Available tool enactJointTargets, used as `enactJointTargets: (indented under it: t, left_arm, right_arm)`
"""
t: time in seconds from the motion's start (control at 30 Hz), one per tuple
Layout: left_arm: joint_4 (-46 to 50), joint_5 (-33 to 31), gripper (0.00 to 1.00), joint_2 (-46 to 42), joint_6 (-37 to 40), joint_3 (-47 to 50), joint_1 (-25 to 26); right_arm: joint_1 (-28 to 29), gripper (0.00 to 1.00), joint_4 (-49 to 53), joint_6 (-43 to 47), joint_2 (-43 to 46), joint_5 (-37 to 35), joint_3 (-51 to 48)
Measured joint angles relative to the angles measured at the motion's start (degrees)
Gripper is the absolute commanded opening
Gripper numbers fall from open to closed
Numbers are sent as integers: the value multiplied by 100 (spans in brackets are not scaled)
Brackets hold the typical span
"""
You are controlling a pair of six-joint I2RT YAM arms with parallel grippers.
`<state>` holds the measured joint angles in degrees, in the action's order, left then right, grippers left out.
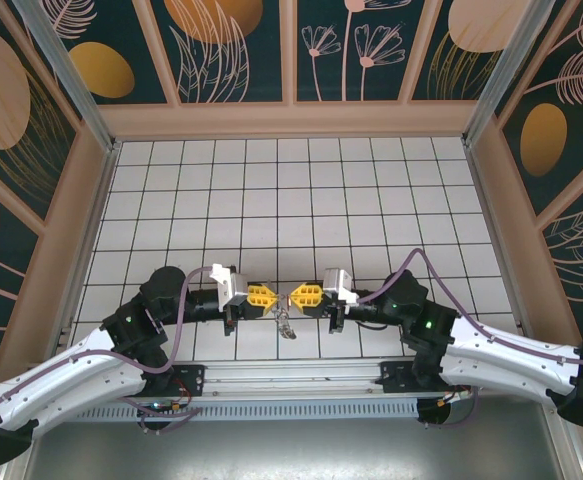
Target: Put the keys on the keyring
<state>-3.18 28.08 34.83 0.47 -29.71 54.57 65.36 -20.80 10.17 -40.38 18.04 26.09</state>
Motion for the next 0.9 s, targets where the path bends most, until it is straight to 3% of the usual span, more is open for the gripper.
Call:
enactJointTargets:
  t: [0.9]
  left_arm:
    - [4, 2, 0, -31, 0, 0, 0]
  right_arm:
    - [0, 0, 9, -68, -66, 50, 4]
